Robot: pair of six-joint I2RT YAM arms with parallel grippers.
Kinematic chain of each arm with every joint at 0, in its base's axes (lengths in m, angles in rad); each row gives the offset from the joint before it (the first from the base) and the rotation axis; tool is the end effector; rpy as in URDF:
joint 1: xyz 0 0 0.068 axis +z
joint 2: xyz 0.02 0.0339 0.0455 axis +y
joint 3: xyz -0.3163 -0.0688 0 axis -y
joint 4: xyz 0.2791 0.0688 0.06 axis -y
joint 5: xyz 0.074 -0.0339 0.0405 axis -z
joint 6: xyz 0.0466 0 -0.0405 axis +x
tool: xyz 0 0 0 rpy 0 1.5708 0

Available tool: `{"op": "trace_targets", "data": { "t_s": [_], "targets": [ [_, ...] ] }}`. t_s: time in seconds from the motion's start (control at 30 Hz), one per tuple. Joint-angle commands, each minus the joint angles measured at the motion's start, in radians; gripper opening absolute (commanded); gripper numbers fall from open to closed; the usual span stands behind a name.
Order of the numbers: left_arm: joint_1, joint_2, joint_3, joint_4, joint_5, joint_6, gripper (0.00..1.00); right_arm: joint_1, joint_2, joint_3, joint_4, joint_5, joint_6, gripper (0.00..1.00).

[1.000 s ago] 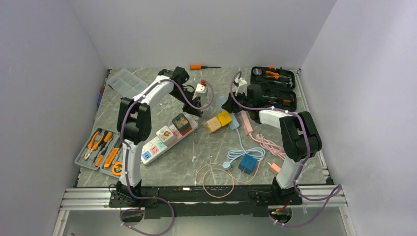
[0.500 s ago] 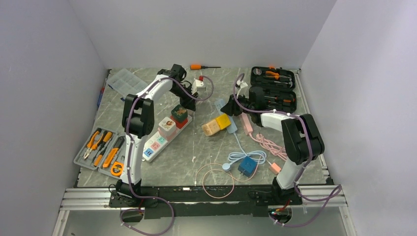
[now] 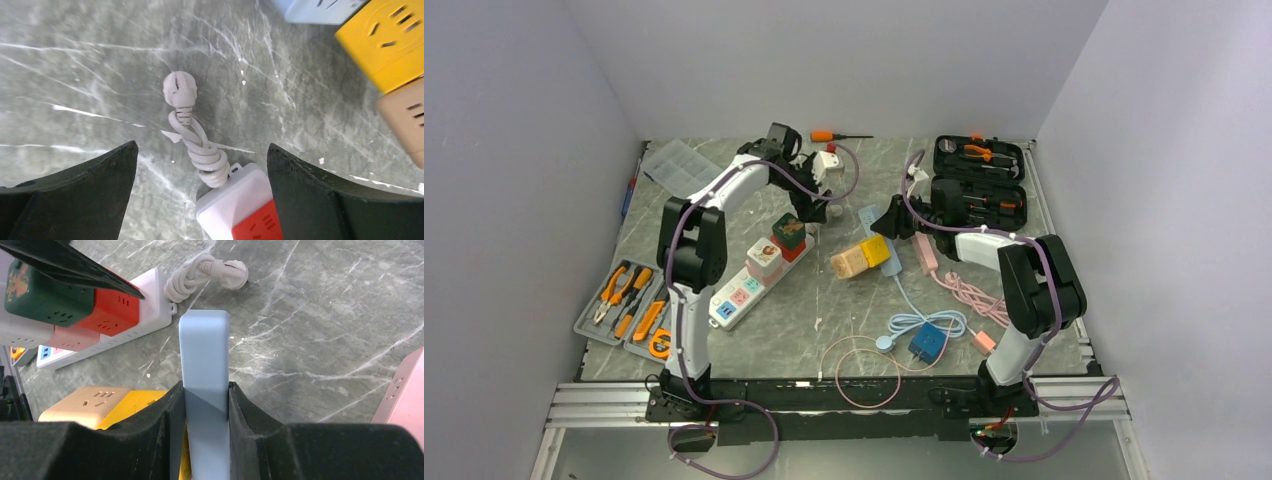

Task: Pull the plug off the socket
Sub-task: Remove the plug from the socket.

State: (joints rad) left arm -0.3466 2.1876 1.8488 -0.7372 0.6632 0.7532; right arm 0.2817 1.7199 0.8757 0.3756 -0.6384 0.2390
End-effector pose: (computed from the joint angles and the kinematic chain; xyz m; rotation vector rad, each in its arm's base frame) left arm 0.4969 -0.2100 0.2379 1.4591 1.9735 -0.6998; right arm 0.3733 0.1369 0.2072 -0.4568 2.0261 0.9721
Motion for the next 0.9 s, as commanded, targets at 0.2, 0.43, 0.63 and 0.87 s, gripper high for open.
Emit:
{"op": "trace_targets", "data": {
  "t_s": [0.2,0.43,0.63,0.87],
  "targets": [
    [-0.024,-0.338,0.052,-0.073,0.066,-0.098,0.99,0.014,-0.038,0.088,0.032,-0.056,0.094,0.00],
    [-0.257,-0.513,-0.029,-0.191,-0.225,0.000,0.99,0.074,-0.077,0.142,-0.067,0.093,0.098,0.00],
    [-0.375,-0.602,-0.255,-0.017,-0.337,-0.087,0.99,0.163,-0.122,0.172,-0.121,0.235,0.088,0.00],
    [-0.405,-0.615,-0.350,0.072,-0.420,-0.205,0.99,0.175,-0.181,0.184,-0.166,0.293,0.105,0.00]
  ]
}}
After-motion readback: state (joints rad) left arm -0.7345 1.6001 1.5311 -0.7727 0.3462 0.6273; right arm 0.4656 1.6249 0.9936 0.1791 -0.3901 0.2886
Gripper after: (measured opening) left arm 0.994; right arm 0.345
